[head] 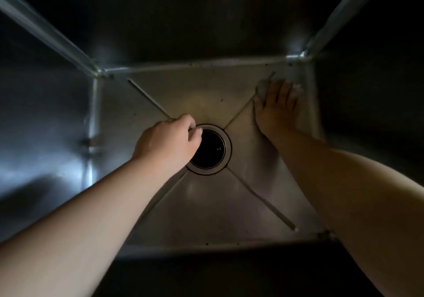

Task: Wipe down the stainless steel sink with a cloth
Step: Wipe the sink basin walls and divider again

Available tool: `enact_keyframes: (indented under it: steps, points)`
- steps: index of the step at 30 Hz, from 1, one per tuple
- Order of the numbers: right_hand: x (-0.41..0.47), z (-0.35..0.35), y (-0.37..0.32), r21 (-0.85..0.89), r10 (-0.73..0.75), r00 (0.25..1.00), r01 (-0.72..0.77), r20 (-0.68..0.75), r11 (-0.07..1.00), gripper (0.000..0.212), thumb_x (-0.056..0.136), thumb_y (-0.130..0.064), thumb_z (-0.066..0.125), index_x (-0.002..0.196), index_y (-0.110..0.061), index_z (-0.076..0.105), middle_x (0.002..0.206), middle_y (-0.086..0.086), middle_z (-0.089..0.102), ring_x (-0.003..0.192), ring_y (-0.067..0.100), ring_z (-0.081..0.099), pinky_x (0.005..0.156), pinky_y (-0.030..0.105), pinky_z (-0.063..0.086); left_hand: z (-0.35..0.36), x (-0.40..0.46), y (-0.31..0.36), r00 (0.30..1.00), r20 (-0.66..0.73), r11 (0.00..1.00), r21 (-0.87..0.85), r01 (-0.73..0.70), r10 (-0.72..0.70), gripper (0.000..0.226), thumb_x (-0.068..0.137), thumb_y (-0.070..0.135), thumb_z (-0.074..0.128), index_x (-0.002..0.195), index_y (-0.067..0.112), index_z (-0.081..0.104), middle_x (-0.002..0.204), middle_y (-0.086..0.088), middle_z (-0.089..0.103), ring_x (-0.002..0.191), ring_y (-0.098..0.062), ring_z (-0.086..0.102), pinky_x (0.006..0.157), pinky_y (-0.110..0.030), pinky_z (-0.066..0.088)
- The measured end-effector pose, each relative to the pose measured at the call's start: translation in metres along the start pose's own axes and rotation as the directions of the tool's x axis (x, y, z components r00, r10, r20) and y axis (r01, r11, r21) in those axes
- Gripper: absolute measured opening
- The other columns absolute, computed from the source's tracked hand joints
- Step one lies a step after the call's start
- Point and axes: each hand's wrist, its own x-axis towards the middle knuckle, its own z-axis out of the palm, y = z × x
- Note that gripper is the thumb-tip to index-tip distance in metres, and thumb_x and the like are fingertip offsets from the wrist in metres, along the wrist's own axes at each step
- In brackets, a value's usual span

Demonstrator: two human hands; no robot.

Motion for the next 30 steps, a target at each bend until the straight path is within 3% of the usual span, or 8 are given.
enact_keyframes:
  steps: [7, 10, 14, 16, 19, 23, 26, 30]
  points:
    - [-0.059, 0.010, -0.011, -0.079, -0.488, 0.873, 0.485, -0.023, 0.871, 0.054, 0.099, -0.035, 0.032, 0.147, -0.013, 0.022, 0.155, 0.020, 0.014, 0.144, 0.038, 0.008, 0.116, 0.046, -0.004, 0.002, -0.003, 0.004, 0.998, 0.067, 0.997, -0.070, 0.019, -0.014, 0.026, 0.092, 0.041, 0.039, 0.107, 0.024, 0.053, 0.108, -0.003, 0.064, 0.097, -0.026, 0.058, 0.071, -0.030, 0.042]
    - [-0.072, 0.006, 0.015, -0.009, -0.300, 0.941, 0.302, -0.155, 0.953, 0.050, 0.094, -0.022, 0.049, 0.138, -0.001, 0.039, 0.144, 0.034, 0.031, 0.134, 0.049, 0.027, 0.114, 0.052, 0.014, -0.005, -0.004, 0.002, 0.997, 0.070, 0.997, -0.079, 0.023, -0.017, 0.024, 0.092, 0.041, 0.040, 0.104, 0.025, 0.054, 0.108, -0.002, 0.064, 0.097, -0.025, 0.058, 0.071, -0.029, 0.042]
    - [-0.035, 0.000, 0.014, 0.065, 0.109, 0.987, -0.102, -0.118, 0.993, 0.051, 0.101, -0.036, 0.022, 0.148, -0.016, 0.021, 0.154, 0.026, 0.009, 0.144, 0.037, 0.006, 0.115, 0.039, 0.000, -0.007, 0.002, -0.002, 0.999, 0.047, 0.995, -0.102, 0.001, 0.003, 0.023, 0.091, 0.042, 0.041, 0.100, 0.025, 0.054, 0.097, 0.003, 0.062, 0.090, -0.023, 0.058, 0.067, -0.027, 0.039]
    - [-0.017, 0.001, -0.009, 0.157, 0.071, 0.990, -0.052, -0.119, 0.986, 0.052, 0.100, -0.037, 0.021, 0.149, -0.017, 0.019, 0.156, 0.020, 0.007, 0.145, 0.032, 0.003, 0.115, 0.036, -0.004, -0.004, 0.005, -0.006, 0.999, 0.036, 0.993, -0.118, 0.012, -0.007, 0.022, 0.091, 0.042, 0.041, 0.098, 0.025, 0.054, 0.087, 0.007, 0.055, 0.081, -0.019, 0.054, 0.064, -0.026, 0.037]
    - [-0.020, 0.012, -0.052, 0.165, -0.214, 0.972, 0.227, -0.096, 0.960, 0.051, 0.101, -0.029, 0.024, 0.148, -0.010, 0.016, 0.156, 0.018, 0.009, 0.145, 0.030, 0.004, 0.116, 0.034, -0.006, 0.002, 0.002, -0.013, 0.998, 0.055, 0.992, -0.122, 0.039, -0.032, 0.020, 0.091, 0.042, 0.041, 0.096, 0.027, 0.054, 0.083, 0.008, 0.055, 0.075, -0.017, 0.051, 0.057, -0.026, 0.036]
    - [-0.065, 0.011, -0.059, 0.324, -0.569, 0.817, 0.566, -0.094, 0.759, 0.041, 0.100, -0.014, 0.035, 0.138, 0.001, 0.038, 0.145, 0.021, 0.036, 0.139, 0.029, 0.029, 0.114, 0.029, 0.014, 0.001, -0.013, -0.025, 0.992, 0.114, 0.989, -0.133, 0.065, -0.050, 0.021, 0.091, 0.040, 0.041, 0.099, 0.026, 0.054, 0.083, 0.006, 0.058, 0.076, -0.019, 0.054, 0.063, -0.029, 0.042]
    - [-0.058, -0.005, -0.041, 0.555, -0.425, 0.903, 0.389, -0.069, 0.735, 0.040, 0.100, -0.011, 0.034, 0.138, -0.001, 0.038, 0.146, 0.018, 0.037, 0.137, 0.028, 0.033, 0.107, 0.022, 0.022, -0.003, -0.024, -0.036, 0.987, 0.117, 0.975, -0.179, 0.130, -0.110, 0.021, 0.091, 0.040, 0.042, 0.098, 0.026, 0.055, 0.083, 0.007, 0.056, 0.078, -0.020, 0.054, 0.066, -0.029, 0.041]
    - [-0.026, -0.011, -0.077, 0.468, -0.242, 0.970, 0.217, -0.007, 0.856, 0.046, 0.102, -0.020, 0.026, 0.146, -0.005, 0.023, 0.155, 0.017, 0.016, 0.145, 0.030, 0.008, 0.116, 0.032, 0.007, -0.004, -0.034, -0.051, 0.976, 0.108, 0.958, -0.199, 0.205, -0.187, 0.021, 0.090, 0.039, 0.044, 0.099, 0.026, 0.057, 0.093, 0.003, 0.062, 0.088, -0.023, 0.057, 0.072, -0.029, 0.043]
